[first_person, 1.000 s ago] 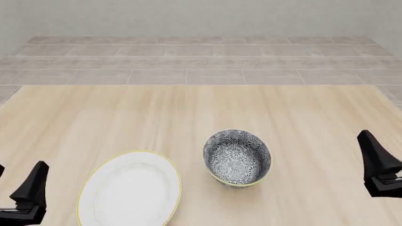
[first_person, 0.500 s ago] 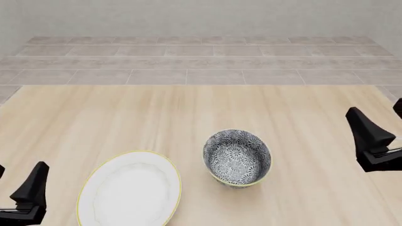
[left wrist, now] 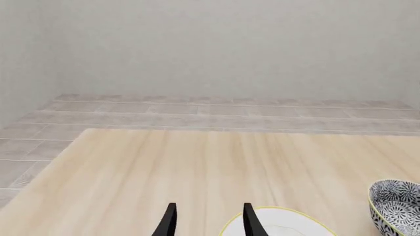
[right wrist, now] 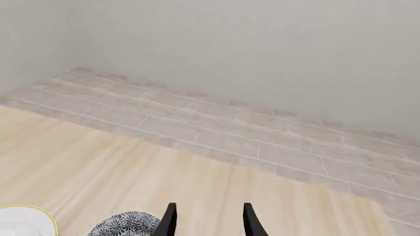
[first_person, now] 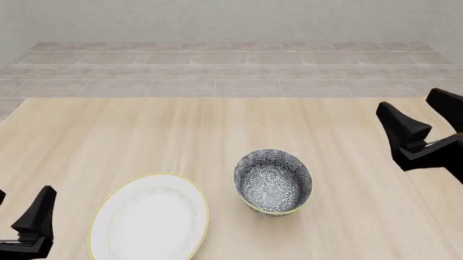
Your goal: Put the bowl on the plate.
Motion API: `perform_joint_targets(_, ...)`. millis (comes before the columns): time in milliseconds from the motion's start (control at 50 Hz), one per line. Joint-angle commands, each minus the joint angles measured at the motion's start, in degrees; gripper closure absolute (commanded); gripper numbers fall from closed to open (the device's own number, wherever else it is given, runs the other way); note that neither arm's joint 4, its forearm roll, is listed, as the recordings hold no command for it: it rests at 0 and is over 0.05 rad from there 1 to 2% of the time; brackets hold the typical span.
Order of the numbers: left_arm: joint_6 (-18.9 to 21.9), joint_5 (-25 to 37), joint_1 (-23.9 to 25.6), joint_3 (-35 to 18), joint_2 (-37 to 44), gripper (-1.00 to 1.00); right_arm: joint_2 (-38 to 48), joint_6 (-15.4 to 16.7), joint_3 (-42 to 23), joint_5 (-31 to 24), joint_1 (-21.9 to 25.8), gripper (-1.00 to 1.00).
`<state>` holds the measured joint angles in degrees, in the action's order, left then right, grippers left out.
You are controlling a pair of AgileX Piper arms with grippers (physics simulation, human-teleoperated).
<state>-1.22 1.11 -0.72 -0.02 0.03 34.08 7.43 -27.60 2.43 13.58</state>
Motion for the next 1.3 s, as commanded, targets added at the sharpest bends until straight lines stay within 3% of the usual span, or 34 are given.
perform_joint_targets(20, 0.01, 0.06, 0.14, 0.01, -0.01, -1.00, 4.03, 0.21, -4.04, -1.87, 1.90, -1.00)
perform_joint_targets(380, -0.20, 0.25, -0.12, 0.01, -0.02, -1.00, 10.52, -2.39, -9.85, -4.40, 4.96, -1.00)
perform_joint_targets(1300, -0.51, 1.08, -0.05, -0.01, 0.00, -1.00, 23.83, -4.34, -16.42, -8.64, 8.80, -1.00)
